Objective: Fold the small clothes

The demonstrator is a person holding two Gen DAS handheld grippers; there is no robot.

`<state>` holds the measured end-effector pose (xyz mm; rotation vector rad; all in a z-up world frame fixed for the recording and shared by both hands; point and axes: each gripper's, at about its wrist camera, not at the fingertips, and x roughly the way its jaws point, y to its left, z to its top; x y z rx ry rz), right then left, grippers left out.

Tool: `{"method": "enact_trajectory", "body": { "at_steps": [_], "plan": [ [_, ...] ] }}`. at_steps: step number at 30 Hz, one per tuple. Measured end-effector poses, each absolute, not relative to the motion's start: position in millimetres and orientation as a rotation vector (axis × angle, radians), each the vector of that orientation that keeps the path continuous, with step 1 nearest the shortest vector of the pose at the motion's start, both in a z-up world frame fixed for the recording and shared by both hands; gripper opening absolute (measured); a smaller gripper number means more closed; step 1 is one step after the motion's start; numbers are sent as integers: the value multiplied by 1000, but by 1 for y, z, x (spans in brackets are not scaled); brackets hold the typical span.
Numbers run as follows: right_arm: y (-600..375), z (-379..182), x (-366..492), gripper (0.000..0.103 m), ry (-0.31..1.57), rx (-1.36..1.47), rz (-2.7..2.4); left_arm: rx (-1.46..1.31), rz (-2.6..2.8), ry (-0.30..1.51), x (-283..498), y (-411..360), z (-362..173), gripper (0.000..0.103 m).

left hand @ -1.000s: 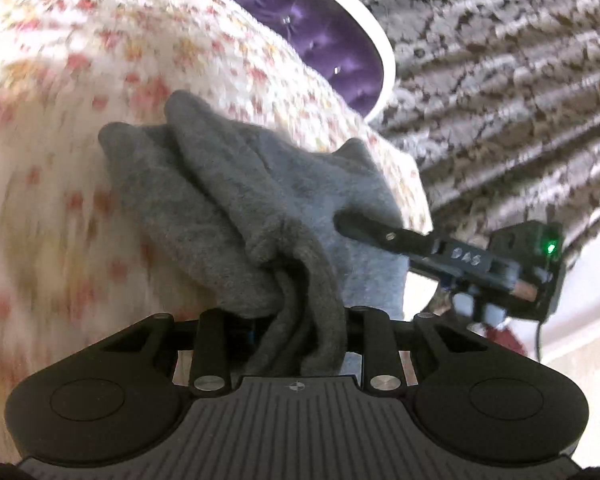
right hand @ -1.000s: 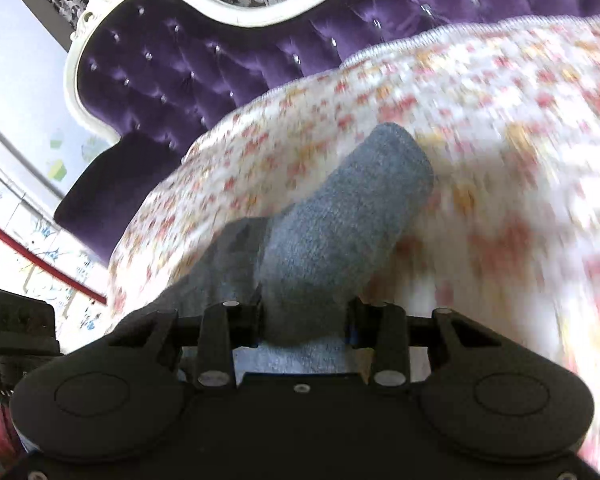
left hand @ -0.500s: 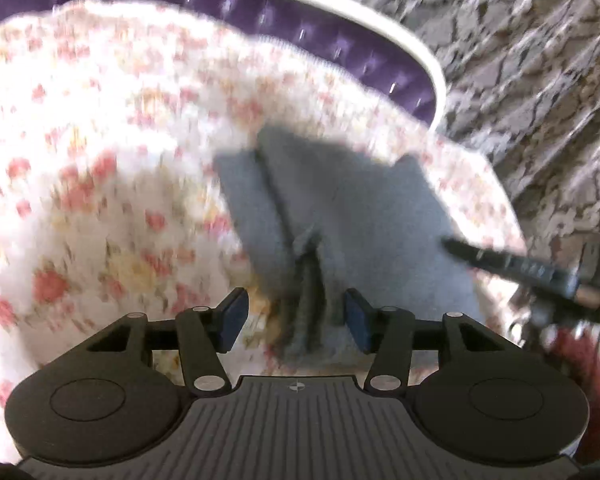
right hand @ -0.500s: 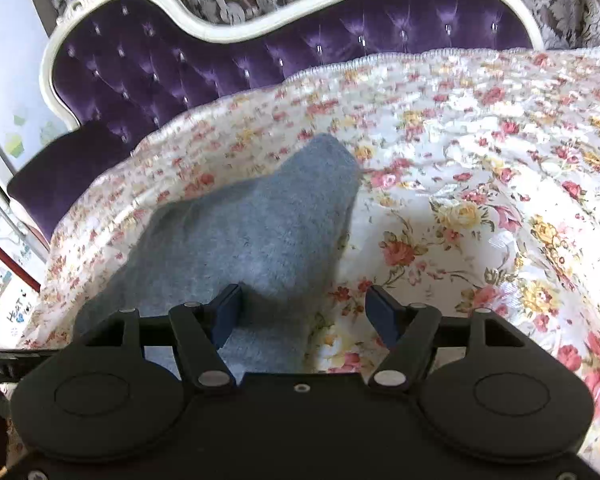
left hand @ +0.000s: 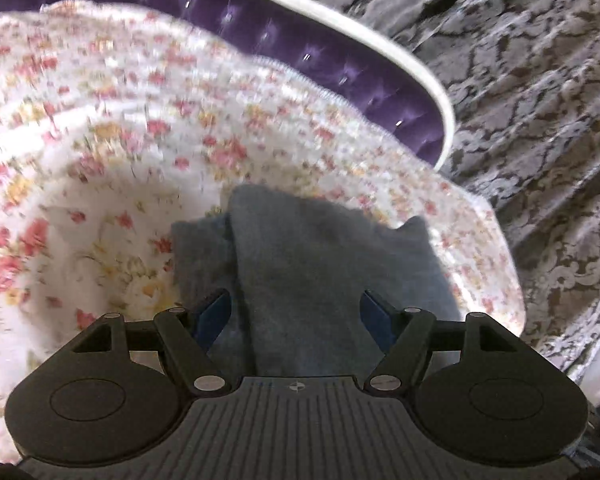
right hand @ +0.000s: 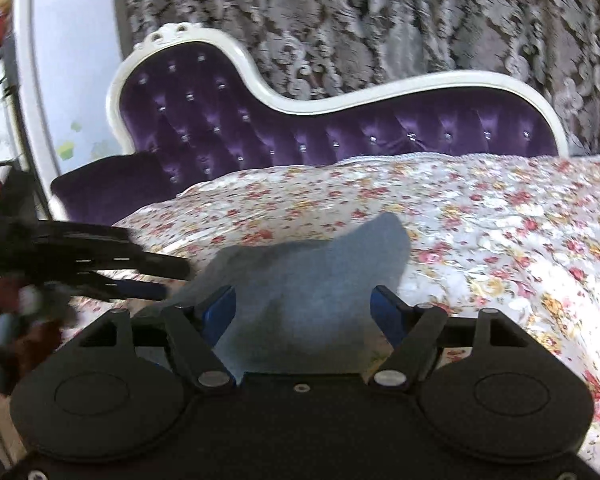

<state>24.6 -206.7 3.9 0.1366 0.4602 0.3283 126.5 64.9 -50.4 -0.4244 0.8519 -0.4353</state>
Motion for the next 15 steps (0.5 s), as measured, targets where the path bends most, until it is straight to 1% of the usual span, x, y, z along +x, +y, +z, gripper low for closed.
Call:
{"method": "enact_trajectory", "body": {
  "at_steps": [3,7,9,10,11,13,15],
  "plan": [
    [-204,3,20,77,460,134,358,-447,-419,878,135,65,-62,69],
    [-200,-2,18,77,470,138,372,-501,-400,857,139,70,-63,67],
    [-200,-3,19,77,474,147,378,-513,-392,839,140,72,-61,44],
    [-199,-4,19,77,477,148,380,-520,-394,838,141,72,-61,17],
    [-199,-4,19,77,479,147,381,-526,-391,831,139,73,-60,9],
    [-198,-5,19,77,481,147,382,-514,-397,794,134,73,-54,6],
    [-196,-5,19,77,483,147,385,-476,-391,741,123,73,-46,6]
  ]
}}
